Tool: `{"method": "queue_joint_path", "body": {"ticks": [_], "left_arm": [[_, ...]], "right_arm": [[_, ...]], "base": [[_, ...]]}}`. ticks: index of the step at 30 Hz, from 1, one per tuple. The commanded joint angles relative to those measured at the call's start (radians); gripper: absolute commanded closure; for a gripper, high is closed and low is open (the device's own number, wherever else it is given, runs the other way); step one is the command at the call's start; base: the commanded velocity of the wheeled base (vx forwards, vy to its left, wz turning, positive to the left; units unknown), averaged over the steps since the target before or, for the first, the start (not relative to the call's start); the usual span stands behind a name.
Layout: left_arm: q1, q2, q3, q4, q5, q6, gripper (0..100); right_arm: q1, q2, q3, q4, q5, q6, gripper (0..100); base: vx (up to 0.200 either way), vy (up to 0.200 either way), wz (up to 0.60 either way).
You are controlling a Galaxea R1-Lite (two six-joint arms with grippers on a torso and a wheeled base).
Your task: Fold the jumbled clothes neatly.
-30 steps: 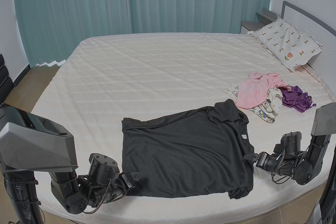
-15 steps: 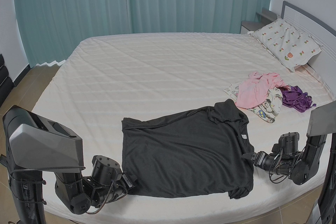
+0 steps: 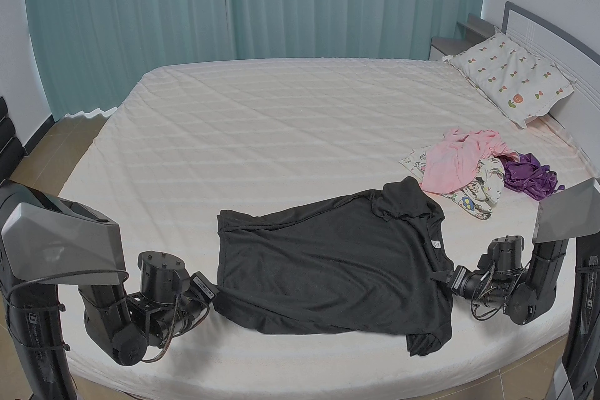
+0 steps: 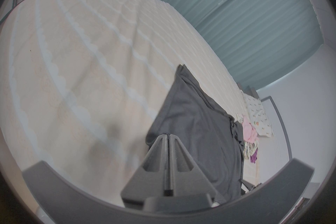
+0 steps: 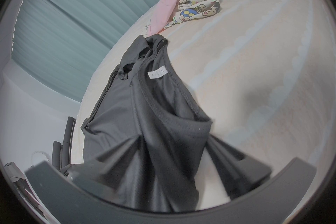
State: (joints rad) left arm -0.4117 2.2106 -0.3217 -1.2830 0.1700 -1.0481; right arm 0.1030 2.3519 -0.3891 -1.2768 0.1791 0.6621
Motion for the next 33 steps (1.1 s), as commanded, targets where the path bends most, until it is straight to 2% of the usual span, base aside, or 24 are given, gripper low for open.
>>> {"method": "queue_joint_path", "body": {"ticks": [1,7,10,22,25,29,33], "left_arm": [[0.04,0.003,-0.014,-0.001,-0.004,-0.003,100],[0.051,0.034,-0.022,-0.002,-0.003,-0.004,100],[0.06,0.04,-0.034,-0.002,-0.001,-0.018,100],[0.073,0.05,-0.048,-0.006,-0.001,-0.05,100],[0.086,0.058,-0.05,-0.035,0.0,-0.058,100],[0.108,0.084,-0.045,-0.122,0.006,-0.072,100],[0.128,0.093,-0.043,-0.153,0.006,-0.07,100]], "right_arm": [[-0.012,0.043,-0.062,-0.003,-0.003,0.002,100],[-0.04,0.04,-0.169,-0.003,-0.003,0.034,100],[-0.058,0.038,-0.275,-0.003,-0.01,0.067,100],[-0.048,0.104,-0.451,-0.003,-0.013,0.08,100],[-0.046,0.101,-0.479,-0.004,-0.017,0.082,100],[-0.043,0.116,-0.522,-0.015,-0.055,0.088,100],[-0.028,0.121,-0.514,-0.047,-0.05,0.088,100]], "base": [[0.0,0.0,0.0],[0.0,0.0,0.0],[0.0,0.0,0.0],[0.0,0.0,0.0],[0.0,0.0,0.0],[0.0,0.0,0.0],[0.0,0.0,0.0]]}}
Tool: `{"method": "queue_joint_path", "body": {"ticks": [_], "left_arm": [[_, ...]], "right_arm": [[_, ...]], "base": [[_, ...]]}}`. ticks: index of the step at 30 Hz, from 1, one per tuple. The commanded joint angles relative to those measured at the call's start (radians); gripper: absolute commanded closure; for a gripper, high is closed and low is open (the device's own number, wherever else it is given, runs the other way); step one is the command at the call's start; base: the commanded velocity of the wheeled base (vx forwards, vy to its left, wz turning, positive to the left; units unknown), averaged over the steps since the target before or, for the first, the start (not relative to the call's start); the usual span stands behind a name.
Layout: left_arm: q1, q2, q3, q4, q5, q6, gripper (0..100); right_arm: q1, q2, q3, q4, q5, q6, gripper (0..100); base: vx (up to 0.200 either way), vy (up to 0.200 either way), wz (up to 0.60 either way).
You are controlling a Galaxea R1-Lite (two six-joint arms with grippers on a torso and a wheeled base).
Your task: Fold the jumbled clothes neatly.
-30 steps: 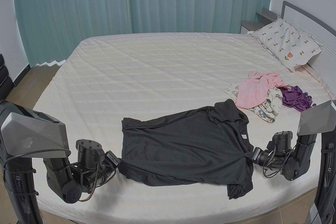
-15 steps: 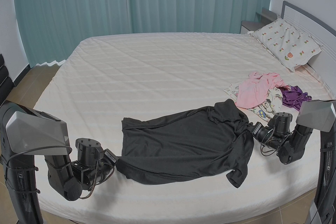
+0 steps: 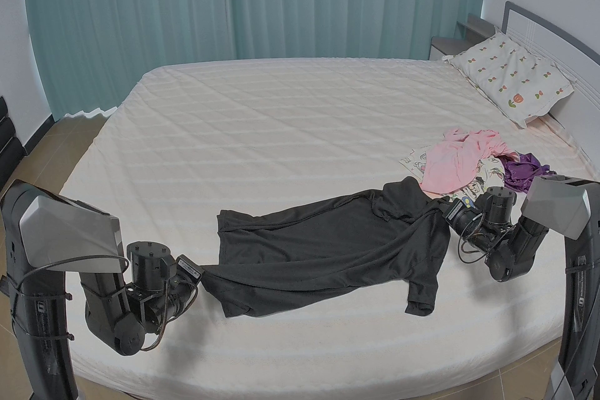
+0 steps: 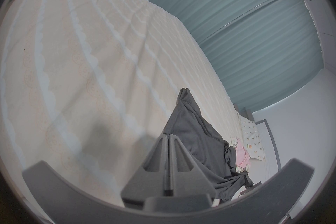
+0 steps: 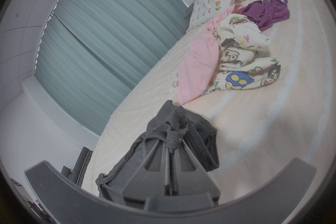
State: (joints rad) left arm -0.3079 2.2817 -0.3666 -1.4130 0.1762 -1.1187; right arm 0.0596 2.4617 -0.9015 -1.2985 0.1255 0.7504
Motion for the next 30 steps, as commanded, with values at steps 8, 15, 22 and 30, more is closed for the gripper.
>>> {"method": "queue_joint_path", "body": {"ticks": [8,15,22,30], "left_arm": [[0.073,0.028,-0.014,-0.024,0.002,0.0,100],[0.112,0.051,-0.04,-0.026,0.0,0.002,100],[0.142,0.055,-0.054,-0.026,-0.001,0.002,100],[0.187,0.07,-0.086,-0.024,-0.001,0.004,100]], "right_arm": [[0.034,0.023,-0.013,-0.033,0.005,-0.003,0],[-0.021,-0.023,0.05,-0.015,0.063,-0.006,0],[-0.057,-0.076,0.19,-0.008,0.186,-0.006,0],[-0.04,-0.072,0.257,0.022,0.244,-0.049,0]], "base": [[0.0,0.0,0.0],[0.0,0.0,0.0],[0.0,0.0,0.0],[0.0,0.0,0.0]]}}
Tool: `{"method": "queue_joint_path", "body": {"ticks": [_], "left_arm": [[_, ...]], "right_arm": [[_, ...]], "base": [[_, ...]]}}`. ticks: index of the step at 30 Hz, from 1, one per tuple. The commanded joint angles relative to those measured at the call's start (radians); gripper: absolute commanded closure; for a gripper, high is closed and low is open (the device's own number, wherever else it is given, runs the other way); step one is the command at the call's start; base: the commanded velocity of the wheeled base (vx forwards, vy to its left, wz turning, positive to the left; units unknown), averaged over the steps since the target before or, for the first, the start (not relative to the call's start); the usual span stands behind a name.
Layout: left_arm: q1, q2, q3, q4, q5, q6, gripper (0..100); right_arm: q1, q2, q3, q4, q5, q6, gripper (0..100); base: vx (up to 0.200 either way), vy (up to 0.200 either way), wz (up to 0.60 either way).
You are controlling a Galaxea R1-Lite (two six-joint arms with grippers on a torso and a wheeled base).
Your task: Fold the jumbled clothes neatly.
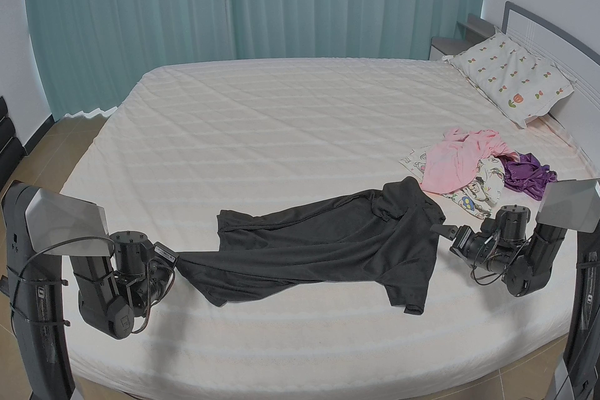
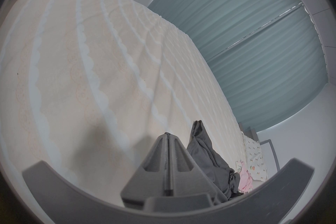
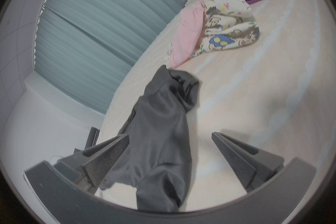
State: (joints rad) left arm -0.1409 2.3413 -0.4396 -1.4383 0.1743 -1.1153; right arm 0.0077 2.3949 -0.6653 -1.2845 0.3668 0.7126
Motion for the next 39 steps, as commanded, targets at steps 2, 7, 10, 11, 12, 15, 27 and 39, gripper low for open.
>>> {"method": "queue_joint_path", "body": {"ticks": [2,7,10,11,12,15,27,39], "left_arm": [[0.023,0.009,-0.013,-0.001,-0.001,-0.001,100],[0.023,0.01,-0.013,0.001,-0.002,-0.001,100],[0.023,0.01,-0.011,0.001,-0.002,-0.001,100],[0.023,0.01,-0.011,0.001,-0.002,-0.001,100],[0.023,0.01,-0.011,0.001,-0.002,-0.001,100],[0.023,0.01,-0.011,0.001,-0.002,-0.003,100],[0.023,0.026,-0.011,0.001,-0.002,0.0,100],[0.023,0.038,-0.008,0.001,-0.002,0.003,100]], "right_arm": [[0.029,0.012,0.016,0.024,0.001,-0.031,0],[0.08,0.018,0.0,0.036,0.003,-0.036,0],[0.107,0.035,-0.043,0.083,0.001,-0.036,100],[0.109,0.04,-0.059,0.103,0.001,-0.038,100],[0.109,0.043,-0.08,0.134,-0.002,-0.042,100],[0.098,0.041,-0.123,0.175,-0.009,-0.045,100],[-0.005,-0.197,-0.14,0.363,-0.022,-0.07,100],[-0.002,-0.169,-0.304,0.542,-0.002,-0.127,100]], "base": [[0.0,0.0,0.0],[0.0,0.0,0.0],[0.0,0.0,0.0],[0.0,0.0,0.0],[0.0,0.0,0.0],[0.0,0.0,0.0],[0.0,0.0,0.0],[0.0,0.0,0.0]]}}
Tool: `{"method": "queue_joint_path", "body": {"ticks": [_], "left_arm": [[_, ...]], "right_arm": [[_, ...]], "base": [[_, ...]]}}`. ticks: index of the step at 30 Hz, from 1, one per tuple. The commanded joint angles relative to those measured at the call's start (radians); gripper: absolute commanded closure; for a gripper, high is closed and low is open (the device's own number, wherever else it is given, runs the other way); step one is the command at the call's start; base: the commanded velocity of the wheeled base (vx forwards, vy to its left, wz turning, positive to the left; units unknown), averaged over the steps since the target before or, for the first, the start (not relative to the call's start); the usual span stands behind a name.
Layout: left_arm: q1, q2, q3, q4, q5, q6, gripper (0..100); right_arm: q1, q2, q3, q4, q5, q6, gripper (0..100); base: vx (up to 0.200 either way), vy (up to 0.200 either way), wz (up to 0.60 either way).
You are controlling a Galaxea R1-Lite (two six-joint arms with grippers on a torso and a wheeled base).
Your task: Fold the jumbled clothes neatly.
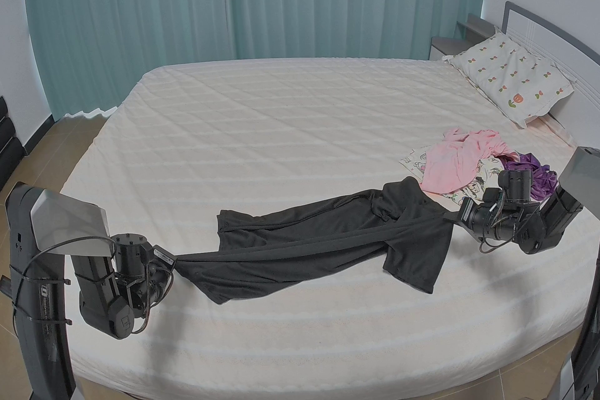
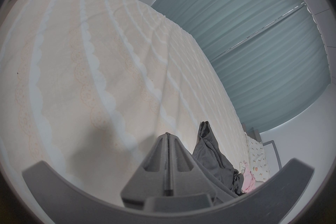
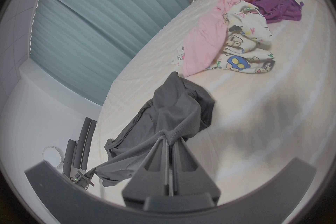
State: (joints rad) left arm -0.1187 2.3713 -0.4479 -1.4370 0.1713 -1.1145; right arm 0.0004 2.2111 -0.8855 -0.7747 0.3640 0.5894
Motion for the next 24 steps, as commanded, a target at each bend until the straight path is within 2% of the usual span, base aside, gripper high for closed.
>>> {"method": "queue_joint_path", "body": {"ticks": [1,5,6,7,8,10,15,18,24], "left_arm": [[-0.001,0.008,0.0,0.0,0.001,0.002,100],[-0.001,0.008,-0.003,0.0,0.001,0.002,100],[-0.001,0.008,-0.003,0.0,0.001,0.002,100],[-0.001,0.008,-0.003,0.0,0.001,0.002,100],[-0.001,0.009,-0.003,0.0,0.001,0.002,100],[-0.001,0.009,-0.003,0.0,0.001,0.002,100],[-0.002,0.014,-0.005,0.0,0.001,0.004,100],[-0.001,0.014,-0.005,0.0,0.001,0.004,100],[-0.001,0.014,-0.005,0.0,0.001,0.004,100]], "right_arm": [[0.007,0.021,-0.104,0.049,0.001,-0.003,100],[0.021,0.068,-0.151,0.115,-0.008,-0.01,100],[0.029,0.107,-0.168,0.115,-0.017,-0.019,0],[0.029,0.107,-0.168,0.115,-0.017,-0.019,0],[0.032,0.142,-0.178,0.098,-0.057,-0.025,0],[0.032,0.154,-0.178,0.066,-0.077,-0.025,0],[0.0,0.148,-0.141,-0.069,-0.082,-0.014,0],[-0.011,0.107,-0.073,-0.081,-0.066,-0.016,0],[0.004,0.048,0.092,-0.074,0.015,-0.025,0]], "base": [[0.0,0.0,0.0],[0.0,0.0,0.0],[0.0,0.0,0.0],[0.0,0.0,0.0],[0.0,0.0,0.0],[0.0,0.0,0.0],[0.0,0.0,0.0],[0.0,0.0,0.0],[0.0,0.0,0.0]]}}
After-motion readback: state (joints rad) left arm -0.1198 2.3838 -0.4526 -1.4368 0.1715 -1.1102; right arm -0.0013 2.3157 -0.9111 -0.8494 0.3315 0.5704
